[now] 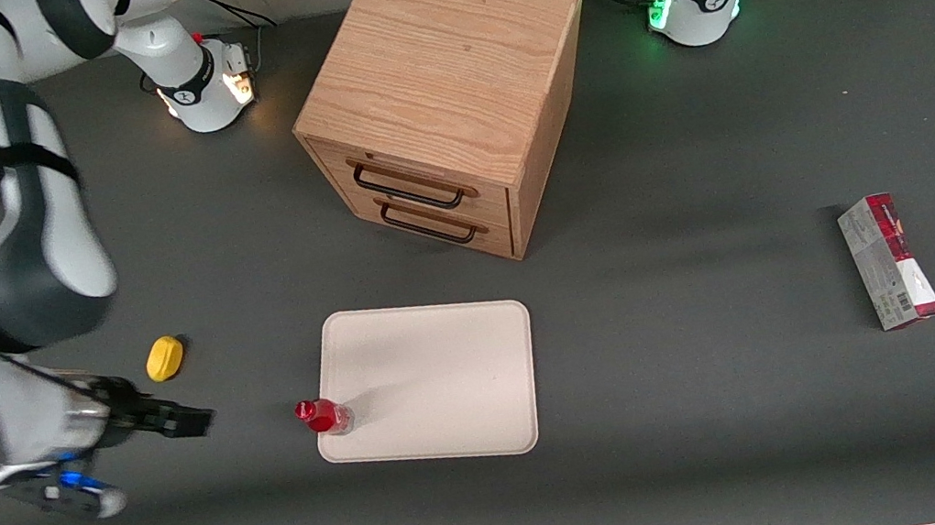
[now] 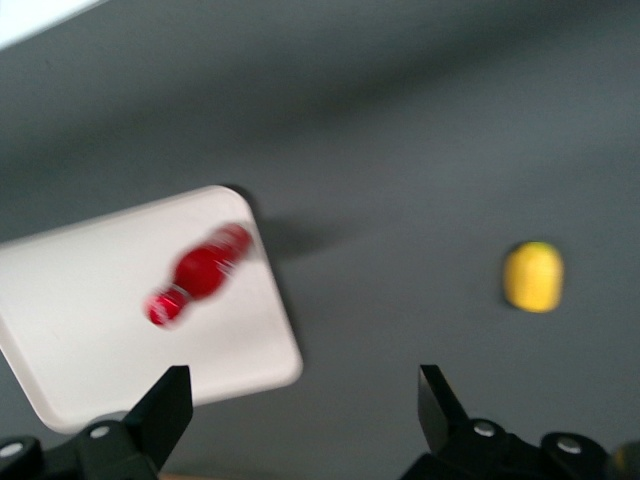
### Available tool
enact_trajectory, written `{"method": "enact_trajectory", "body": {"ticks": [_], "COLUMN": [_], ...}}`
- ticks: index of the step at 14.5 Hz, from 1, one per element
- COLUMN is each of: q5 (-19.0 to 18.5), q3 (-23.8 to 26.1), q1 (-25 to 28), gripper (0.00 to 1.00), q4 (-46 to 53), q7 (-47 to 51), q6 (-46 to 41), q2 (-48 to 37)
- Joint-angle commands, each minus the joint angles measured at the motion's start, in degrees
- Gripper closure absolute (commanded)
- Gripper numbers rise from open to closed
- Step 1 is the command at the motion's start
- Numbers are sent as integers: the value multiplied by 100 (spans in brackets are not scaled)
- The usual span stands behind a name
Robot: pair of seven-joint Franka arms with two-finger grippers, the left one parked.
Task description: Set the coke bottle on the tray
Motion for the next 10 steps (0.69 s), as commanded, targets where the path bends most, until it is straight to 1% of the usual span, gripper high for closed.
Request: {"method": "enact_trajectory", "body": {"ticks": [1, 3, 4, 5, 7, 8, 10], "q5": [103, 33, -133, -282, -337, -345, -372], "q3": [-141, -430, -484, -476, -485, -485, -441], "q1": [-259, -251, -225, -216, -137, -93, -49], "gripper": [0, 0, 0, 0, 0, 0, 0], "q4": [-1670, -2479, -2936, -3393, -4202, -4380, -4338], "q7": [-1126, -1751, -1936, -1947, -1947, -1956, -1868], "q6": [202, 378, 466, 649, 975, 985, 959], "q2": [-1215, -1971, -2419, -2823, -3554, -3722, -3733]}}
